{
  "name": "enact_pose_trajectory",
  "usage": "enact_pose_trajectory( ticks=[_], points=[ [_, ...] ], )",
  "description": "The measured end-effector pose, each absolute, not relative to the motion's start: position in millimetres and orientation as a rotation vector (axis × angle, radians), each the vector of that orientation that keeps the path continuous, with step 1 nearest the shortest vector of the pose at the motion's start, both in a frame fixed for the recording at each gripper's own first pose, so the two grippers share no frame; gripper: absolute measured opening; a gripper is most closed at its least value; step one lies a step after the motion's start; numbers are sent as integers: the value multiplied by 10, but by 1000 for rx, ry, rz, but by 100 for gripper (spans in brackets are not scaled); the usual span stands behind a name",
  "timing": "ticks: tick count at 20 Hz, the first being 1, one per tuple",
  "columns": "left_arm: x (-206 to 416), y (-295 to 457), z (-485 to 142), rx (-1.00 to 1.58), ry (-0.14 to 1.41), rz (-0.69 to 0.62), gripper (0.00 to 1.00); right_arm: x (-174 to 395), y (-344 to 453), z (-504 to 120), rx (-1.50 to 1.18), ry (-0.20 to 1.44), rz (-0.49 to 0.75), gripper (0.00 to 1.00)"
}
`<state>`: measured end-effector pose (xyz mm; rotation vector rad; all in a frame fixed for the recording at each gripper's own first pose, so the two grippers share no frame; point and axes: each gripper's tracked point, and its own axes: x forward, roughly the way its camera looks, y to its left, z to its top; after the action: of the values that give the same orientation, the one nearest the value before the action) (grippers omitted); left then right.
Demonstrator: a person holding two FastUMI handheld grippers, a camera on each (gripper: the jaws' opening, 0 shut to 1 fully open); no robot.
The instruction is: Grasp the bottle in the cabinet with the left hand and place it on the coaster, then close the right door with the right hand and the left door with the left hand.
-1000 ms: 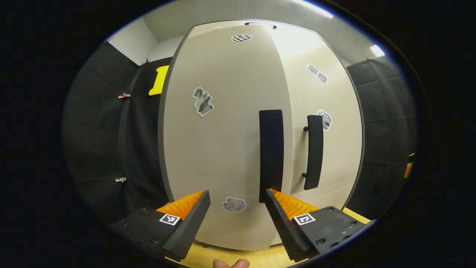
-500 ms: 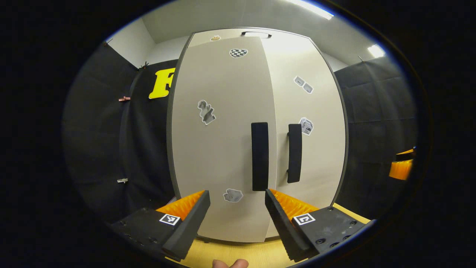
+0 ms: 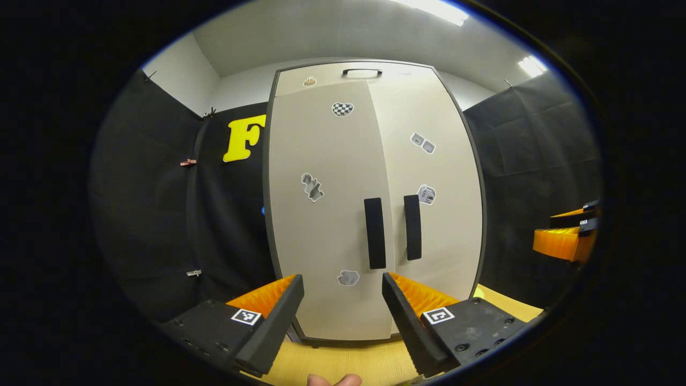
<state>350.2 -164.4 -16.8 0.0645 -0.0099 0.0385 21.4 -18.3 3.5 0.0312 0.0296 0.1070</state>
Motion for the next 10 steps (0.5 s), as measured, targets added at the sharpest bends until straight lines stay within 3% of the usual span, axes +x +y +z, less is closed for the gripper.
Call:
enact_pose_trajectory(
  ticks=[10],
  points=[
    [2955,-1334,-152,-56,14,93,93,15,43,109,1,-16,83,97]
  ],
)
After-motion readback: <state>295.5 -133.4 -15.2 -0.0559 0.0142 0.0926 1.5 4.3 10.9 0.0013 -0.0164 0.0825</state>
